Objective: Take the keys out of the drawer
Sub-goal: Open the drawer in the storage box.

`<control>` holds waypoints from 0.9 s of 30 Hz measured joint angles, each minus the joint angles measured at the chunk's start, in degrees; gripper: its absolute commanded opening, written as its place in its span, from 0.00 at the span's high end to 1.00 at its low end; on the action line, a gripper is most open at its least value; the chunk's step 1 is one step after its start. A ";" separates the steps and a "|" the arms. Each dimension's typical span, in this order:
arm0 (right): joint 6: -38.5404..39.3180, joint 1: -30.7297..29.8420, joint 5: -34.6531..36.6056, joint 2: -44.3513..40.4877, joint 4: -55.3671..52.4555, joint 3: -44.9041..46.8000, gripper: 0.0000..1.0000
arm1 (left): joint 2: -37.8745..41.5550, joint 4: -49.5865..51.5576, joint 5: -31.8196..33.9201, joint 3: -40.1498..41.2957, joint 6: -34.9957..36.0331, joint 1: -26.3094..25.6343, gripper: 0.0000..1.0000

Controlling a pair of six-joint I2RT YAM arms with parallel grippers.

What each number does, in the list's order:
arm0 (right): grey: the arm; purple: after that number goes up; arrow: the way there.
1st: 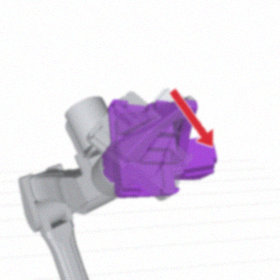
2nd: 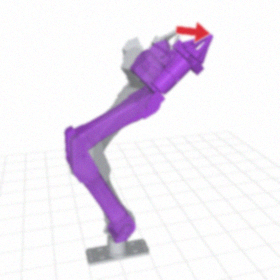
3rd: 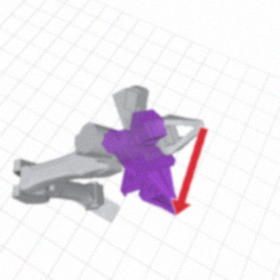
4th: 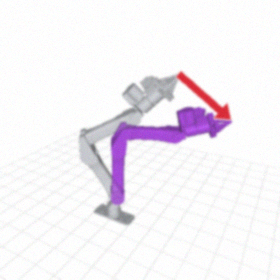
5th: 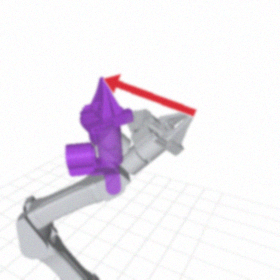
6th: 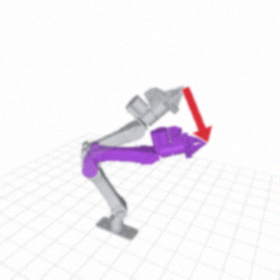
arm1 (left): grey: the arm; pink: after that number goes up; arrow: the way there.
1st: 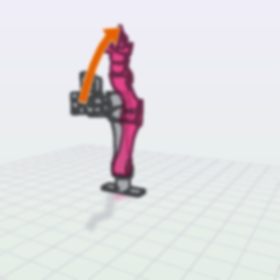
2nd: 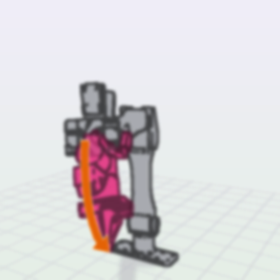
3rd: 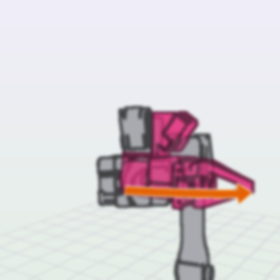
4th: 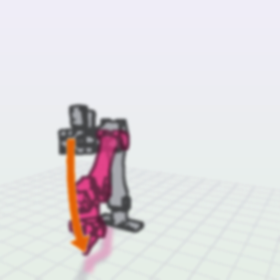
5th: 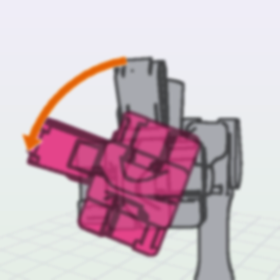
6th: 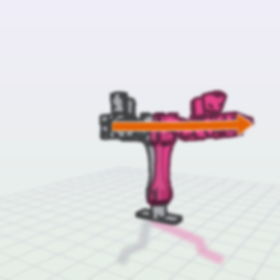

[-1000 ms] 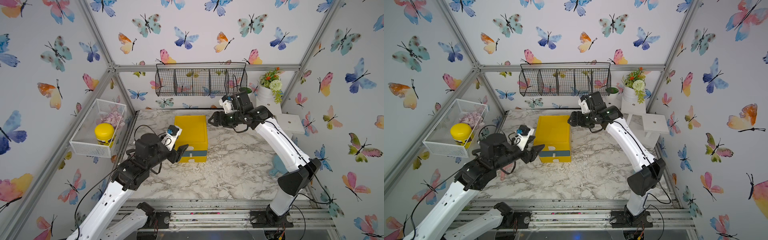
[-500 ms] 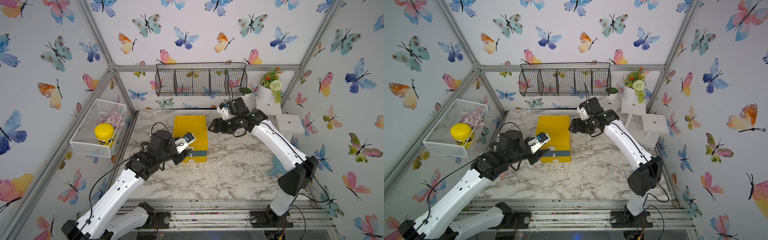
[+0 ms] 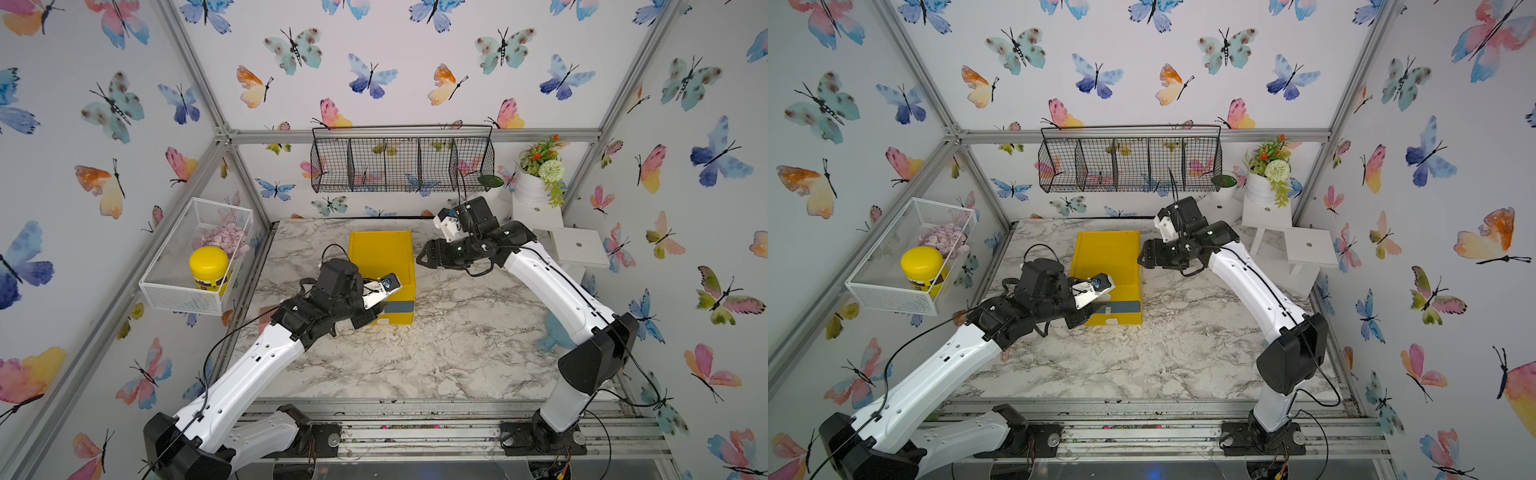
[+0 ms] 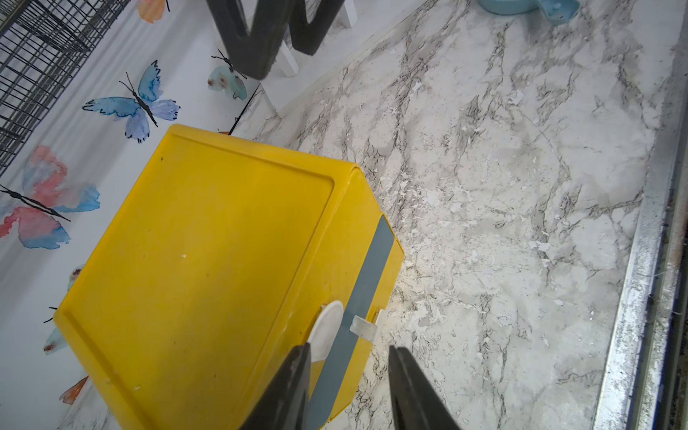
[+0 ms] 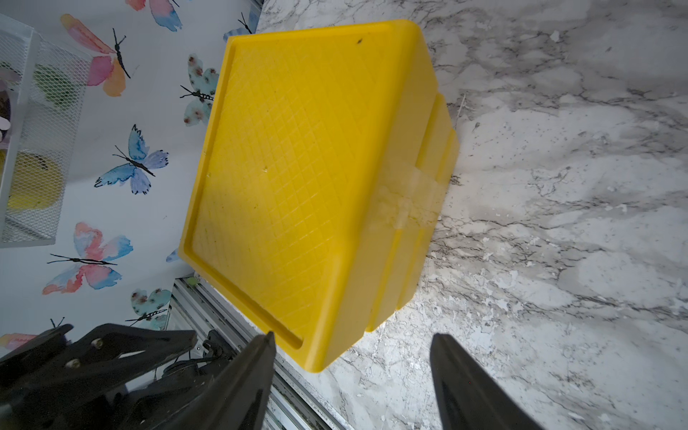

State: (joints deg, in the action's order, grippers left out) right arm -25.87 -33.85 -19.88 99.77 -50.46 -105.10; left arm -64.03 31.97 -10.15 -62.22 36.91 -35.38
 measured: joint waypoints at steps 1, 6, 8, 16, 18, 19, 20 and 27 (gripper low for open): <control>0.00 0.00 -0.02 -0.07 0.02 0.00 0.27 | -0.31 -0.33 0.15 0.13 0.15 0.00 0.60; -0.02 -0.02 -0.09 -0.35 0.42 0.35 0.27 | -1.99 -1.95 2.25 1.29 0.39 0.00 0.61; -0.02 -0.02 -0.13 -0.35 0.44 0.61 0.27 | -2.91 -2.32 2.95 1.77 0.37 0.00 0.61; -0.02 -0.02 -0.72 -0.35 1.18 0.76 0.28 | -4.39 -3.54 4.61 2.12 0.42 0.00 0.61; -0.02 -0.02 -0.92 -0.35 1.46 0.76 0.28 | -4.39 -4.07 5.20 2.21 0.61 0.00 0.60; -0.02 -0.02 -0.94 -0.35 1.60 0.76 0.28 | -4.39 -4.22 5.44 2.23 0.79 0.00 0.60; -0.02 -0.02 -0.96 -0.35 1.66 0.76 0.28 | -4.39 -4.26 5.46 2.23 0.85 0.00 0.60; -0.02 -0.02 -1.05 -0.35 1.68 0.76 0.28 | -4.46 -4.85 5.90 3.02 1.16 0.00 0.60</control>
State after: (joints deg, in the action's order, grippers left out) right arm -25.89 -33.87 -20.93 99.42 -48.77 -104.33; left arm -68.49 27.11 -4.25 -59.20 38.06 -35.38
